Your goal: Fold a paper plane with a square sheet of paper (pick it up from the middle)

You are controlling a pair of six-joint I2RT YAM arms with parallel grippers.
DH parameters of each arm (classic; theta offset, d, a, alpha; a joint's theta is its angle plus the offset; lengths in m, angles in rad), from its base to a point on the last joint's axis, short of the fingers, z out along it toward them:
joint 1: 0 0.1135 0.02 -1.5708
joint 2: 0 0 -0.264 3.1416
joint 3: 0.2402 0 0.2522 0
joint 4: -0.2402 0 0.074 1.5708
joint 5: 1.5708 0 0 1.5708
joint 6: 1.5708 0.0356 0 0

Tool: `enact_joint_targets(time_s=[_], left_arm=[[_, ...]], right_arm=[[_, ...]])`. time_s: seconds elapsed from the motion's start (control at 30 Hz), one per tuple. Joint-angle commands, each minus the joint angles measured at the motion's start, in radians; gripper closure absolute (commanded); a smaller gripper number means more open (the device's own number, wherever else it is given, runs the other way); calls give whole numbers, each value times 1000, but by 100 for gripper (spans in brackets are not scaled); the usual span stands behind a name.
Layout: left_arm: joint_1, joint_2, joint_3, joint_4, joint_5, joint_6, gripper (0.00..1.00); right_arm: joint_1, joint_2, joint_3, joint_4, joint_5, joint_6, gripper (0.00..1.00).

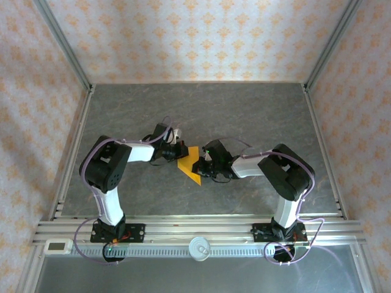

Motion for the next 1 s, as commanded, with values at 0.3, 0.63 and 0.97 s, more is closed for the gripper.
enact_joint_targets(time_s=[0.3, 0.63, 0.97], left_arm=[[95, 79, 80, -60, -122, 85, 100], [104, 8, 132, -92, -117, 80, 100], [76, -186, -55, 86, 14, -40, 99]], right_arm=[[3, 73, -72, -222, 38, -35, 100], [-16, 69, -72, -228, 14, -68, 100], [-24, 67, -74, -221, 14, -63, 100]])
